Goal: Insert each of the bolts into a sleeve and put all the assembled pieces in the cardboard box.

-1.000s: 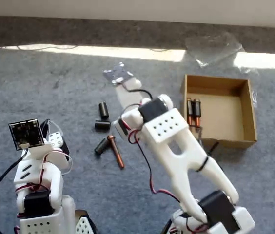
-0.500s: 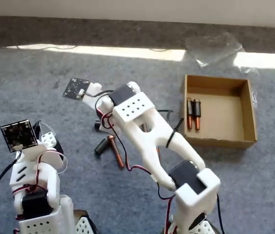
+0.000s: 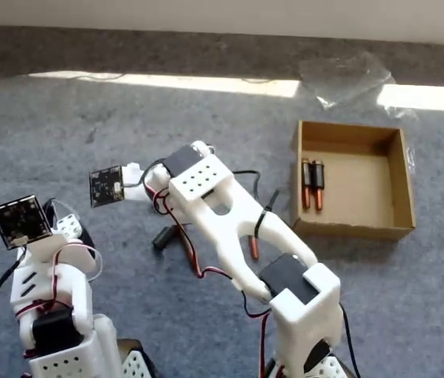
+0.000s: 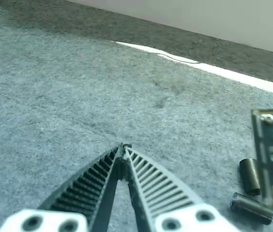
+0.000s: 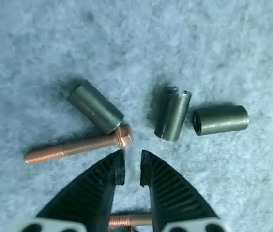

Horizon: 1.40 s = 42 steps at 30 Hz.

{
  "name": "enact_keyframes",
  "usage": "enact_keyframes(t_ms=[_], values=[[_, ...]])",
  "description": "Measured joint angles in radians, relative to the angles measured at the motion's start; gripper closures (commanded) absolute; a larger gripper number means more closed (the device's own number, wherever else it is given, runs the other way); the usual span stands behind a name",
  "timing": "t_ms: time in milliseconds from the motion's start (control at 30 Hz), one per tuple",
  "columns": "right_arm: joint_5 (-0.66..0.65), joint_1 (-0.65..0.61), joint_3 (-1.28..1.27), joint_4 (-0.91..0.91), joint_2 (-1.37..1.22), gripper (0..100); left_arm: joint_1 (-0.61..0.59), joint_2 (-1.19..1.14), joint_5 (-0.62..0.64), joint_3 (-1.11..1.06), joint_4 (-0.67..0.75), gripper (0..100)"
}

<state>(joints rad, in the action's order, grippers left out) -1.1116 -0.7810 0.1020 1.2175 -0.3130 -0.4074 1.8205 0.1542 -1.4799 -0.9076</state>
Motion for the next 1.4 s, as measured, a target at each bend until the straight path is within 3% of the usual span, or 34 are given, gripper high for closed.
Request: enact_keyframes(t_ms=[433,1167,1400], values=[[-0.017,0.000,0.000,0.000,0.000,95.4,-0.005,0.000,-0.002,0.000,0.000,99],[-0.017,-0.052,0.000,0.000,0.000,95.4,-0.132,0.000,-0.002,0.000,0.000,99],[-0.017,-0.064,0.000,0.000,0.000,95.3,-0.176,0.000,-0.089,-0.002,0.000,99]])
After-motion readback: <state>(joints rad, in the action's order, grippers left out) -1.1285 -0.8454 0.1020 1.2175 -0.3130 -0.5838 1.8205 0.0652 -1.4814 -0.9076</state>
